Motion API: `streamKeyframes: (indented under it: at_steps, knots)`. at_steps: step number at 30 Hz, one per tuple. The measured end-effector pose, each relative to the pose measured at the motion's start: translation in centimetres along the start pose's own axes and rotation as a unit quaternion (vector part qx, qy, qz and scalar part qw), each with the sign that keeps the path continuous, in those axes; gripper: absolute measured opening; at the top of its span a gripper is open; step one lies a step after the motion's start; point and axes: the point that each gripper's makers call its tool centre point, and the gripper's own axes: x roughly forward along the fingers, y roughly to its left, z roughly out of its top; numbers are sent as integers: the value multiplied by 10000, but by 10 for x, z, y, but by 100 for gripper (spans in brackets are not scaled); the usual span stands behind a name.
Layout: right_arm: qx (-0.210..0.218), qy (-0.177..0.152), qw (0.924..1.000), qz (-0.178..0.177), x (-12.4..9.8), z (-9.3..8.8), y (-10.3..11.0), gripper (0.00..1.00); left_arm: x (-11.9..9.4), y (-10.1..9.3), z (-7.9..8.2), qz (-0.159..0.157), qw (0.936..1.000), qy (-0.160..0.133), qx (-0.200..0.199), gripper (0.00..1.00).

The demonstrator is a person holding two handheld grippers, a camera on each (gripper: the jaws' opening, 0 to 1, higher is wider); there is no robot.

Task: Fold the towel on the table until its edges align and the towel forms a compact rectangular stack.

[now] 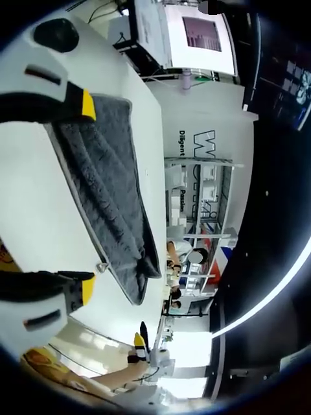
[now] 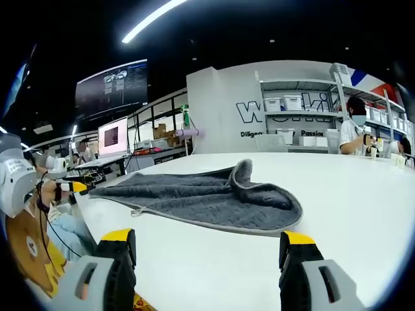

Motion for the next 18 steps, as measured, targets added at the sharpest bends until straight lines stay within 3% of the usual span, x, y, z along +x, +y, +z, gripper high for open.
streamKeyframes:
  at_steps: [11, 18]
  knots:
    - [-59, 21, 10000, 25, 6, 6, -1, 96, 3, 0, -4, -65, 10000, 57, -6, 99]
    - [-301, 8, 9995, 111, 21, 23, 0, 95, 5, -2, -4, -91, 9999, 65, -4, 99]
